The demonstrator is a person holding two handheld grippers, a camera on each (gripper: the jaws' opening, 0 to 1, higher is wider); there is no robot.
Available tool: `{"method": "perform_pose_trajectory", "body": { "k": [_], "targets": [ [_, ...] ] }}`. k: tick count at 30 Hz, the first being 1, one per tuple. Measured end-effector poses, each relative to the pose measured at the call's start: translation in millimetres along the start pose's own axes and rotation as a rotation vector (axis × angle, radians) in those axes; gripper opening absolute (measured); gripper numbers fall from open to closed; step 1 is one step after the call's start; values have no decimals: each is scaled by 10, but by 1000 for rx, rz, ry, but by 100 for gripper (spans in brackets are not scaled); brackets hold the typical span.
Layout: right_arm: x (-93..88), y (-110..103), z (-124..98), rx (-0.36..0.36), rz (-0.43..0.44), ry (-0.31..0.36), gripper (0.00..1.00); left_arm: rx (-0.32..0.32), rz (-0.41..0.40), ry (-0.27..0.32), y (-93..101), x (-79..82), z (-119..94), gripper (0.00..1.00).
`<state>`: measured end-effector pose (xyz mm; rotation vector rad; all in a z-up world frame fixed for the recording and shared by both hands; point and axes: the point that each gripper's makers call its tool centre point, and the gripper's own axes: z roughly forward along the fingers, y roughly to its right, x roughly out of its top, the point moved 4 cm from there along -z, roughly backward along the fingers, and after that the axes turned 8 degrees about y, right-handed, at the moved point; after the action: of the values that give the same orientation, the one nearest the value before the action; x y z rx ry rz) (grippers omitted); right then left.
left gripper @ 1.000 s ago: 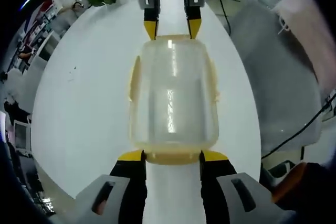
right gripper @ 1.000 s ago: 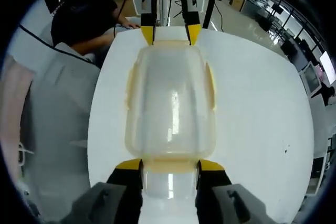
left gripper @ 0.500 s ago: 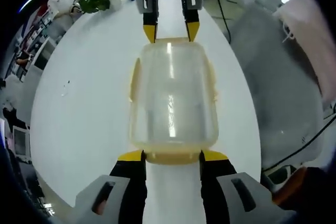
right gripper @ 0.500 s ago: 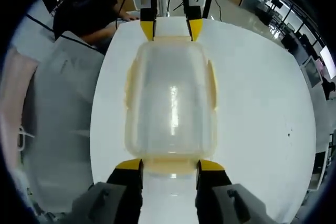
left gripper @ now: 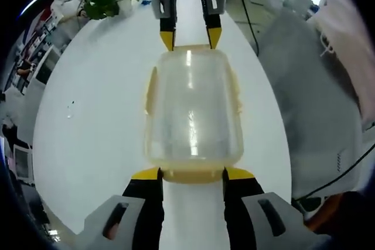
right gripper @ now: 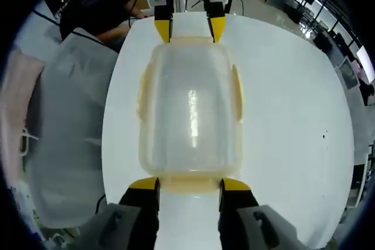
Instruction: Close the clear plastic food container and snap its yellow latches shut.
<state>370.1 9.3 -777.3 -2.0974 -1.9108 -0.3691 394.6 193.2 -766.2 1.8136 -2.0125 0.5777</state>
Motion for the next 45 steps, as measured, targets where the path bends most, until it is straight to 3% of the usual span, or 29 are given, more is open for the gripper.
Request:
{"method": "perform_pose_trajectory", "body": {
  "k": [20,45],
  "targets": [
    [-232,39,-41,-1,15,-53,37,5,13,12,-32,157,201,37],
    [-281,69,49,0,16,-67,37,-15,-10,21,-53,65,353,37]
  ]
}}
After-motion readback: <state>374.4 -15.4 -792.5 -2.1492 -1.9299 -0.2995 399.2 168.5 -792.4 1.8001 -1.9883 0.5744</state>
